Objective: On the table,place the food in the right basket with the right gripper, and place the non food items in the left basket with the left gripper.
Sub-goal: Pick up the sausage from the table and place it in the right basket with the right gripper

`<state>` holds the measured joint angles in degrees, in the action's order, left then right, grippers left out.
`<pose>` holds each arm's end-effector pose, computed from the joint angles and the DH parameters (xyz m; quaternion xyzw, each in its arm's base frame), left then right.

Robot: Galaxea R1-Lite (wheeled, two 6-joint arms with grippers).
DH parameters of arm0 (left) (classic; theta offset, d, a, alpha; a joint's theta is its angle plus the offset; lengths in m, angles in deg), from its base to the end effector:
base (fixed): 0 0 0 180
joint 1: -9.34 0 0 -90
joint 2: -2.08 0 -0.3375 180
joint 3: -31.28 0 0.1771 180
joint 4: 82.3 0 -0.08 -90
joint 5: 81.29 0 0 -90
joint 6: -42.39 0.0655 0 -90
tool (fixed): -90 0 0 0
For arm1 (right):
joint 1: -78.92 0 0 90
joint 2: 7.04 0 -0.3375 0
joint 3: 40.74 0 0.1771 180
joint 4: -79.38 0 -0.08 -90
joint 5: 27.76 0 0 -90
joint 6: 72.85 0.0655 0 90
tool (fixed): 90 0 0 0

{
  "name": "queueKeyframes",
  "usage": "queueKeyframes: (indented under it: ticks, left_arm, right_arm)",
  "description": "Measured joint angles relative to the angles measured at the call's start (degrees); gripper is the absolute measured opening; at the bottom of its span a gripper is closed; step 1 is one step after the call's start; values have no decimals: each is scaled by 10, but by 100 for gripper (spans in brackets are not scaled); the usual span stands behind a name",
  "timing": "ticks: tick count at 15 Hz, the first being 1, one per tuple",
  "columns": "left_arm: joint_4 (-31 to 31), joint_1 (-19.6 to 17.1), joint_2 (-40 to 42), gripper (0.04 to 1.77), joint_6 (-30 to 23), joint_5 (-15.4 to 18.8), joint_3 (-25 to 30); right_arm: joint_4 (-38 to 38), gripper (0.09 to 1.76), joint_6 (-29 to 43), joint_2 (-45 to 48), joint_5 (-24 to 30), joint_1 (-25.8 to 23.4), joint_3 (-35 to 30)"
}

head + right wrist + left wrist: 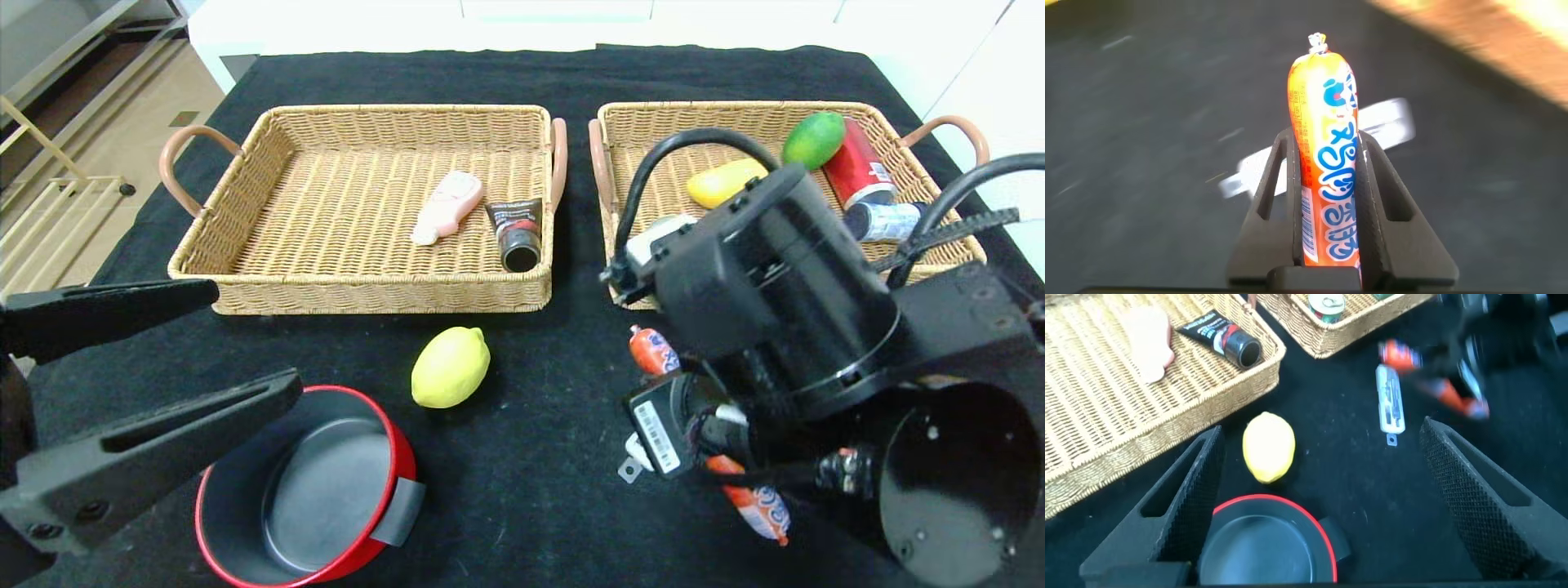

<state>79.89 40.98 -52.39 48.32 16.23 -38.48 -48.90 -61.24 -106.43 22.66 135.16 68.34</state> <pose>0.0972 -0.0700 0.3150 0.0533 0.0041 -0.3357 0.9404 0.2162 0.2483 0.2754 -0.1713 0.2528 0.1102 0.9458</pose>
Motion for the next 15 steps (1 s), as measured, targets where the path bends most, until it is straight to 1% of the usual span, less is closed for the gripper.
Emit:
queueKeyframes:
  ticks: [4, 6, 10, 12, 15]
  left_arm:
    - [0, 0, -6, 172, 0, 0, 2]
    - [0, 0, -8, 172, 0, 0, 2]
    - [2, 0, -11, 172, 0, 0, 4]
    - [2, 0, -12, 172, 0, 0, 4]
    - [2, 0, -12, 172, 0, 0, 4]
  right_arm:
    - [-15, 46, -95, 19, 1, -91, 43]
    - [-61, 46, -157, 22, 2, -128, 59]
    - [-133, 46, -245, 22, 1, -166, 63]
    - [-147, 46, -286, 20, 3, -181, 65]
    - [-154, 46, -328, 10, 12, -205, 82]
